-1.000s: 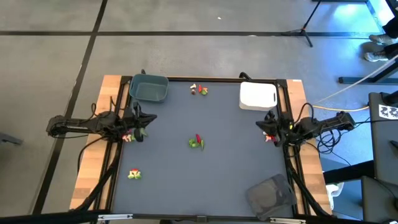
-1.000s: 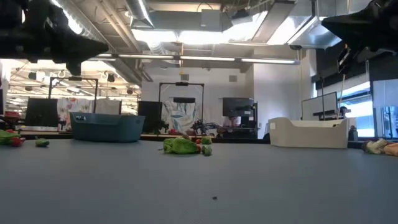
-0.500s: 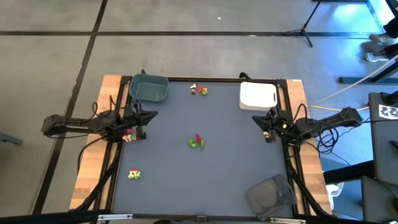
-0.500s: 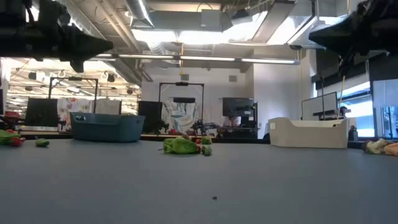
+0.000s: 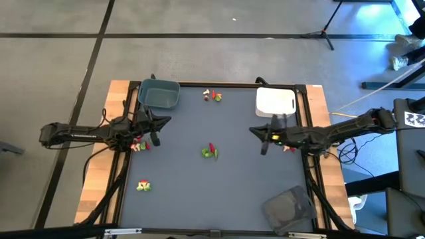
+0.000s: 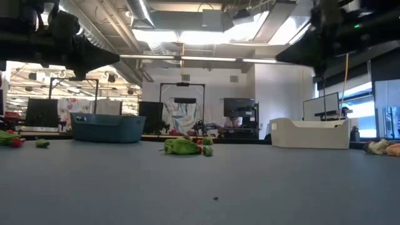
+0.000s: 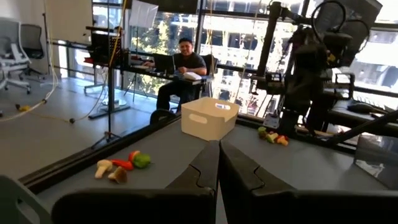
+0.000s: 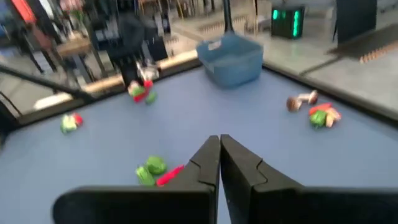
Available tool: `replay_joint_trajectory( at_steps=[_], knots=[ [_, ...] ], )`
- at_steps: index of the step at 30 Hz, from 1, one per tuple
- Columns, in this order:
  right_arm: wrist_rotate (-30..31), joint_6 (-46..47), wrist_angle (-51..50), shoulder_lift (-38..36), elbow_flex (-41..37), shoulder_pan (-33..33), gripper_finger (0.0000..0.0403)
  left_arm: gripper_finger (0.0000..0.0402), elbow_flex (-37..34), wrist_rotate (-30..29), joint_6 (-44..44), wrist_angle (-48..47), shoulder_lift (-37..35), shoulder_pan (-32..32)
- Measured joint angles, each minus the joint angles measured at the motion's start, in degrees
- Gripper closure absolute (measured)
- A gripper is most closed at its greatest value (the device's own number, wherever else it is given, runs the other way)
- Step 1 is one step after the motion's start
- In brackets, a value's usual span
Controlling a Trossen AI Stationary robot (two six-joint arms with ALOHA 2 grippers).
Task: Sort produce into baskets
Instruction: Put the green chili pepper into the white bin
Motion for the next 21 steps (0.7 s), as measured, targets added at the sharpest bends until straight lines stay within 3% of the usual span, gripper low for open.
replay_joint_trajectory(
  at_steps=[4, 11, 15, 21],
  knots=[
    [-2.7, 2.0, 0.0, 9.2, 4.8, -3.6, 0.0386, 0.0396, 0.0, 0.0, -0.6, -0.1, 1.0, 0.0],
    [-16.8, 1.7, -0.1, 23.7, 14.3, -8.3, 0.0386, 0.0396, 0.0, 0.0, 0.3, -0.4, 1.3, 0.0],
    [-20.9, -0.7, 0.0, 31.1, 19.4, -8.2, 0.0383, 0.0396, 0.0, 0.0, 3.6, -0.4, 1.2, 0.0],
    [-24.5, -2.4, 0.0, 38.8, 25.1, -8.2, 0.0331, 0.0396, 0.0, 0.0, 4.8, 0.1, 1.2, 0.0]
  ],
)
